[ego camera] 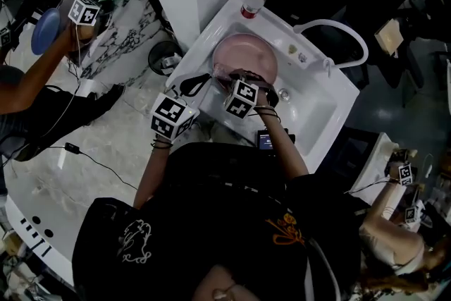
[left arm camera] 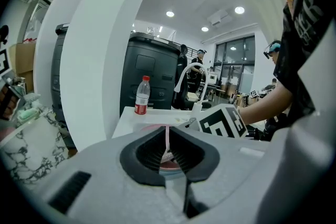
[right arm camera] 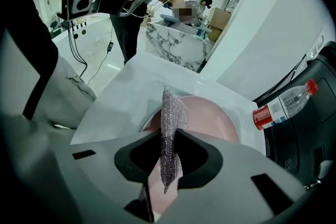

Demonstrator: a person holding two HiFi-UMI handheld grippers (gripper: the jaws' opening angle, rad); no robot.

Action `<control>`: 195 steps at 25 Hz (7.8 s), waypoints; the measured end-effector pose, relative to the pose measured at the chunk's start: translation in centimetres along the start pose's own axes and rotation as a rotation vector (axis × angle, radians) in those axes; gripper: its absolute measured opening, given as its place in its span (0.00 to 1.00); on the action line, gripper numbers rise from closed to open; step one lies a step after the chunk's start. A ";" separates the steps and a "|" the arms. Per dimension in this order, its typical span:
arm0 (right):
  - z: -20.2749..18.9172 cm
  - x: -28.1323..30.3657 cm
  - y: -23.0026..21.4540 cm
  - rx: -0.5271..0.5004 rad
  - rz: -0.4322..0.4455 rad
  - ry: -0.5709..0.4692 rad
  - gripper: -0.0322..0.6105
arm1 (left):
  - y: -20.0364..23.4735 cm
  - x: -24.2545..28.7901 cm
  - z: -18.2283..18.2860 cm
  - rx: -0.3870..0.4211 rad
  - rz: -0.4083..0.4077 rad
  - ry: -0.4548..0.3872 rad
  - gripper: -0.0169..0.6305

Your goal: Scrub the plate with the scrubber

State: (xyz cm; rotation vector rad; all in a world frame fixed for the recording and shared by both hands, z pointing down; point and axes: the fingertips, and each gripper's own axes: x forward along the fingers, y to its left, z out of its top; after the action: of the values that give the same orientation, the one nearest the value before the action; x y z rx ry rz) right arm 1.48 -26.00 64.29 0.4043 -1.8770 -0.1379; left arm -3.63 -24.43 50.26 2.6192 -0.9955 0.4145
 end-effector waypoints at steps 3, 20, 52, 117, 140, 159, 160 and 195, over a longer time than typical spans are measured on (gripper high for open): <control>0.0 -0.6 0.7 0.006 0.016 -0.003 0.15 | -0.1 0.1 0.2 0.003 -0.012 0.000 0.05; -5.1 -1.9 -8.4 0.175 -0.141 0.042 0.15 | -1.0 1.5 0.7 0.031 -0.065 0.007 0.05; -6.4 0.3 -6.0 0.198 -0.078 0.132 0.15 | -1.4 0.9 -0.1 0.022 -0.061 0.019 0.06; -8.6 -1.5 -6.2 0.227 -0.139 0.011 0.15 | -3.3 3.3 -0.5 0.036 -0.121 0.051 0.05; -0.5 -3.6 2.2 0.432 -0.095 -0.149 0.15 | -3.4 0.3 -1.6 0.076 -0.165 0.035 0.06; -0.3 -12.2 3.6 0.676 -0.363 -0.238 0.15 | -3.7 -6.6 -4.0 0.073 -0.192 0.038 0.06; -0.5 -12.5 4.4 0.687 -0.366 -0.233 0.15 | -4.1 -6.8 -4.3 0.069 -0.201 0.043 0.05; -6.9 -25.0 30.6 0.647 -0.303 -0.319 0.15 | -29.4 -15.9 -12.2 0.121 -0.230 0.039 0.06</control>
State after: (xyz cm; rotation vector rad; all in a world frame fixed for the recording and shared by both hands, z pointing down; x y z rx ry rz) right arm 8.76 11.84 53.19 1.1676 -2.1379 0.2260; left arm 3.01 10.56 50.15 2.7803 -0.6659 0.4804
